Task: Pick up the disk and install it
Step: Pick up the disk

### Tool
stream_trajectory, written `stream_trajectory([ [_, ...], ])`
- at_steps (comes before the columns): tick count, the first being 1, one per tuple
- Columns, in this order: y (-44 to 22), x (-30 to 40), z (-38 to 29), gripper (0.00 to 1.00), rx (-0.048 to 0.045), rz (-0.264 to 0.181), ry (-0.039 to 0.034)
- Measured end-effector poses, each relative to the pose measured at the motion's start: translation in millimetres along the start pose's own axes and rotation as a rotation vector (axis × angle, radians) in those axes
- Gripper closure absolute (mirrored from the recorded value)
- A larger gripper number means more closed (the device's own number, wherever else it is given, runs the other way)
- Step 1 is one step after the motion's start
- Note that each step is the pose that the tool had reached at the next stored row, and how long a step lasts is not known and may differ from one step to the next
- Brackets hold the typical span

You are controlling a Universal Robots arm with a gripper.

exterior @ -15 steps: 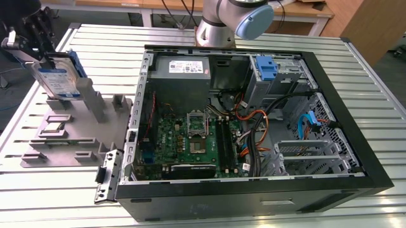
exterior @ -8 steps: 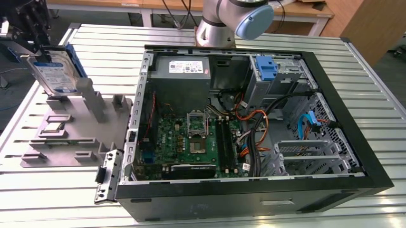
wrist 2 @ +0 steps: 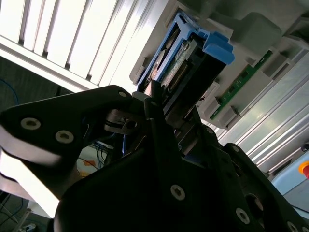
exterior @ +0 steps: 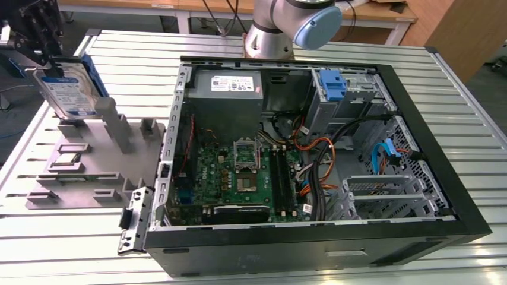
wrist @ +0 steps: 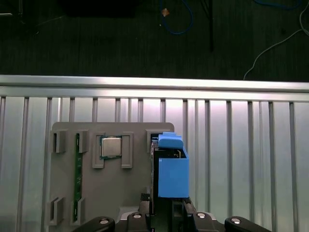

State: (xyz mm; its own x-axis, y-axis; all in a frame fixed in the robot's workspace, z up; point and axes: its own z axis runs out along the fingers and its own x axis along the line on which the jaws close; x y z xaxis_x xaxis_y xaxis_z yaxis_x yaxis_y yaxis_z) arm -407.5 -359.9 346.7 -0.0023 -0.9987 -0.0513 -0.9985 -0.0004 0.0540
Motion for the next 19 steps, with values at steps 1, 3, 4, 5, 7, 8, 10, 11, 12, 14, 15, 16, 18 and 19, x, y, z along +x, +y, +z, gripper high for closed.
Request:
stream_trajectory([
  [1, 0.0, 0.0, -0.4, 0.65, -0.0001, 0.000, 0.0001],
  [3, 0.0, -0.1, -2.0, 0.65, -0.0001, 0.000, 0.0001],
  [4, 0.2, -0.2, -2.9, 0.65, 0.0001, 0.000, 0.0000],
  [5, 0.2, -0.2, -4.0, 0.65, 0.0000, 0.000, 0.0000],
  [7, 0.3, -0.3, -6.0, 0.65, 0.0000, 0.000, 0.0000],
  [8, 0.3, -0.3, -6.2, 0.65, 0.0003, 0.000, -0.0001],
  [10, 0.3, -0.3, -6.2, 0.65, 0.0004, 0.000, -0.0002],
  [11, 0.3, -0.3, -6.2, 0.65, 0.0004, 0.000, -0.0002],
  [12, 0.3, -0.3, -6.3, 0.65, 0.0002, 0.000, -0.0001],
  [14, 0.3, -0.3, -6.4, 0.65, 0.0001, 0.000, 0.0000],
  [15, 0.3, -0.3, -6.4, 0.65, 0.0001, 0.000, 0.0000],
  [16, 0.3, -0.3, -6.4, 0.65, 0.0002, 0.000, -0.0001],
  [18, 0.4, -0.3, -7.1, 0.65, -0.0002, 0.000, 0.0001],
  [19, 0.4, -0.4, -7.7, 0.65, -0.0001, 0.000, 0.0001],
])
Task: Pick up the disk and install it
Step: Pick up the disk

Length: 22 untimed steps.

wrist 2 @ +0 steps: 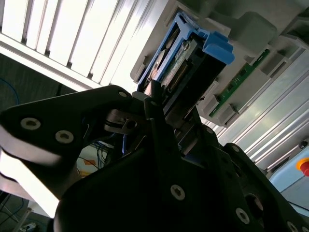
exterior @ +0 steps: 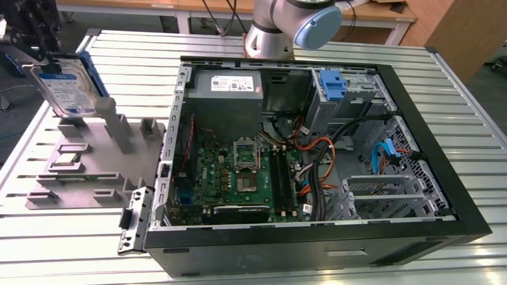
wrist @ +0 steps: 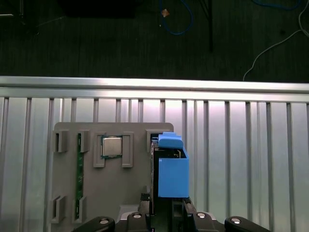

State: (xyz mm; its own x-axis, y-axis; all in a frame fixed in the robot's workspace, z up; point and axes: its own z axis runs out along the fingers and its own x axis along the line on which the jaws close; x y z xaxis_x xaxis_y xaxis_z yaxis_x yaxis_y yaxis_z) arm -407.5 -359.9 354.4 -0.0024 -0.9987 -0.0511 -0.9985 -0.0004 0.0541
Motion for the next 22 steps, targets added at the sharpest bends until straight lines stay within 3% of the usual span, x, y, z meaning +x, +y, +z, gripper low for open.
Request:
stream_trajectory([
  [7, 0.3, -0.3, -6.2, 0.65, 0.0004, 0.000, -0.0002],
  [22, 0.6, -0.5, -10.8, 0.65, 0.0003, 0.000, -0.0002],
])
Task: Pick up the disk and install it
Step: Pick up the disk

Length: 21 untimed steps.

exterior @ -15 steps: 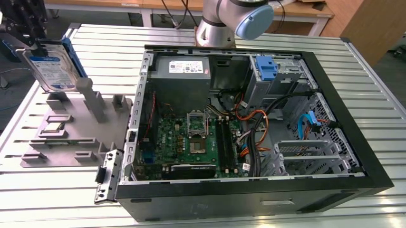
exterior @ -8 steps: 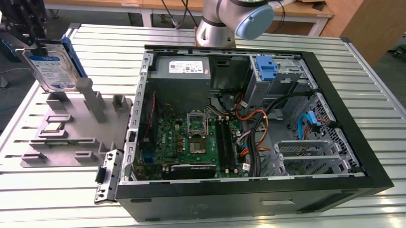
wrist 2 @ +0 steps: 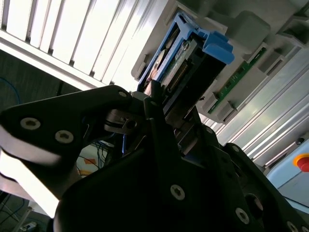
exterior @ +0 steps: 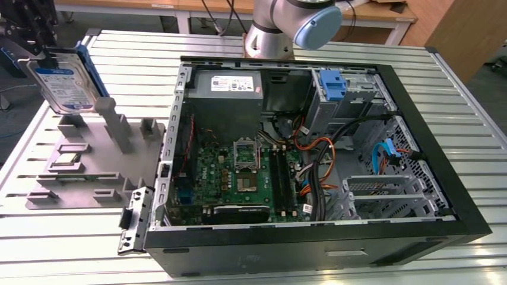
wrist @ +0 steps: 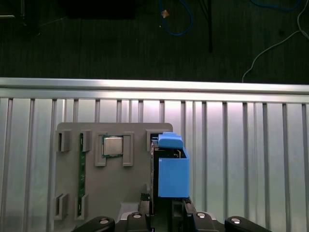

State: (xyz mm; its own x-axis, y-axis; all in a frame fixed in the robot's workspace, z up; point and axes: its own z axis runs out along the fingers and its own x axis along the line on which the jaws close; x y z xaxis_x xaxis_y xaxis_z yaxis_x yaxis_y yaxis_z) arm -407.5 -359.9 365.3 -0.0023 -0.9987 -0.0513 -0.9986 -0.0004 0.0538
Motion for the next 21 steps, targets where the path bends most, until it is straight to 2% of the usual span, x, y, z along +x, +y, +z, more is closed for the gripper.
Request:
stream_trajectory([
  [21, 0.3, -0.3, -6.4, 0.65, 0.0000, 0.000, 0.0000],
])
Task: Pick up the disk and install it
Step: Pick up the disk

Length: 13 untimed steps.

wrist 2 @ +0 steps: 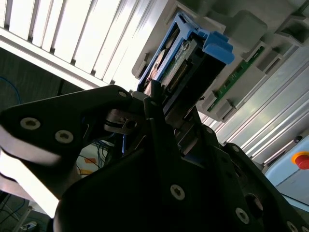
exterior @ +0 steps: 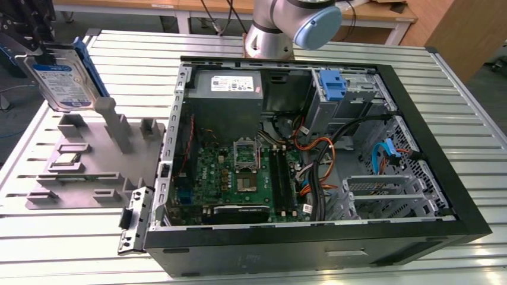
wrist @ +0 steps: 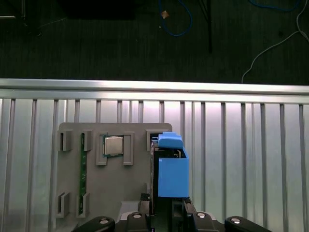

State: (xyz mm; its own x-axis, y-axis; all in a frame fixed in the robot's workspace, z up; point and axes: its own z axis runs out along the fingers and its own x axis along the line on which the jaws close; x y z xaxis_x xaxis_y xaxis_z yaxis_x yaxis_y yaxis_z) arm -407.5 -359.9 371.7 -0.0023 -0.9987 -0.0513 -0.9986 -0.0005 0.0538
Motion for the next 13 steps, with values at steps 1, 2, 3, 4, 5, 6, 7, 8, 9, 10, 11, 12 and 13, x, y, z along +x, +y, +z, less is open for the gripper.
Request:
stream_trajectory([
  [1, 0.0, 0.0, 0.0, 0.65, 0.0000, 0.000, 0.0000],
  [2, 0.0, 0.0, -0.1, 0.65, 0.0000, 0.000, 0.0000],
  [3, 0.0, 0.0, -0.3, 0.65, -0.0001, 0.000, 0.0001],
  [4, 0.0, 0.0, -0.5, 0.65, -0.0002, 0.000, 0.0001],
  [5, 0.0, 0.0, -0.8, 0.65, -0.0002, 0.000, 0.0001],
  [6, 0.1, 0.0, -1.0, 0.65, -0.0001, 0.000, 0.0000],
  [7, 0.1, -0.1, -1.1, 0.65, 0.0000, 0.000, 0.0000],
  [8, 0.1, -0.1, -1.6, 0.65, 0.0000, 0.000, 0.0000],
  [9, 0.1, -0.1, -2.0, 0.65, 0.0000, 0.000, 0.0000],
  [10, 0.1, -0.1, -2.0, 0.65, 0.0000, 0.000, 0.0000],
  [11, 0.1, -0.1, -2.0, 0.65, 0.0000, 0.000, 0.0000],
  [12, 0.1, -0.1, -2.1, 0.65, -0.0001, 0.000, 0.0000],
  [13, 0.1, -0.1, -2.2, 0.65, -0.0001, 0.000, 0.0001],
])
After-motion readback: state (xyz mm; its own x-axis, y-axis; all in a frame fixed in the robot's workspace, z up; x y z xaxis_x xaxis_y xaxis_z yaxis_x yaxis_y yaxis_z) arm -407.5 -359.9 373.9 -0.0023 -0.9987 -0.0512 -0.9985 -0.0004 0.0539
